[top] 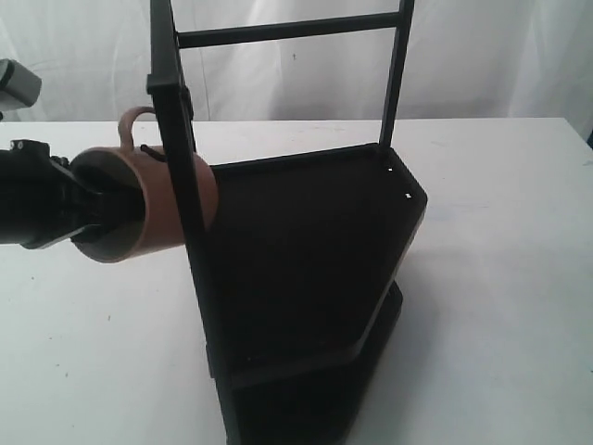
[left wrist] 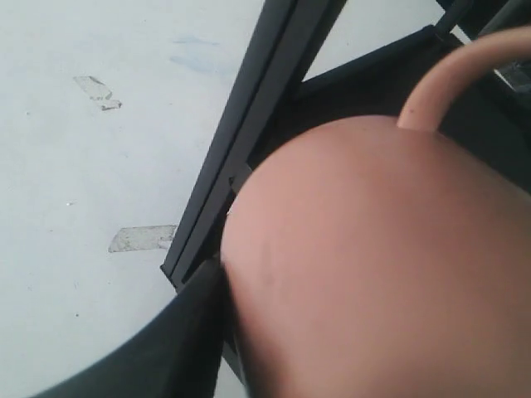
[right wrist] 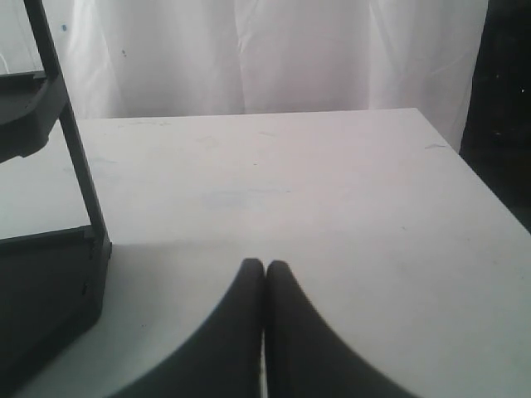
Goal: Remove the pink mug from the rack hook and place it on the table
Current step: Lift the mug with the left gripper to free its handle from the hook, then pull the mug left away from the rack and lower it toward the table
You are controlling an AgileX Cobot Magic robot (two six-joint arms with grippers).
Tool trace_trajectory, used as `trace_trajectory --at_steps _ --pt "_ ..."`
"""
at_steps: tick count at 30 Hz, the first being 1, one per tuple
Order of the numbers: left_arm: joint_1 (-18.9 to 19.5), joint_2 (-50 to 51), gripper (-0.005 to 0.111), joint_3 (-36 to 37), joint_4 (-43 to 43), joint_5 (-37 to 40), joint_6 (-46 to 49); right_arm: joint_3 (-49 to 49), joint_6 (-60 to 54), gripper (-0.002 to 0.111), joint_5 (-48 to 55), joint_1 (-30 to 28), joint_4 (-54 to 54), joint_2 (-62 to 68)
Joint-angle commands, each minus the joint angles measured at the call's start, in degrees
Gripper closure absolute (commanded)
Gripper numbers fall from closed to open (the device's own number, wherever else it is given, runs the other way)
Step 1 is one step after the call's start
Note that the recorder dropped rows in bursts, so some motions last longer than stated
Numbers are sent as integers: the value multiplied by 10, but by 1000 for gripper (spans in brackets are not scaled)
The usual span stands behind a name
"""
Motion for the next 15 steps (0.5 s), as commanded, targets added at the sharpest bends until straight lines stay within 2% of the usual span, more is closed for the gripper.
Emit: trace_trajectory --at_steps 1,6,15 --pt "-2 -5 107 2 -29 4 -1 3 1 108 -6 -2 -1 -3" --pt "-2 -37 107 2 -13 -7 2 3 1 108 -6 -2 -1 -3" --pt "2 -112 107 2 125 -6 -53 3 1 108 -6 -2 -1 -3"
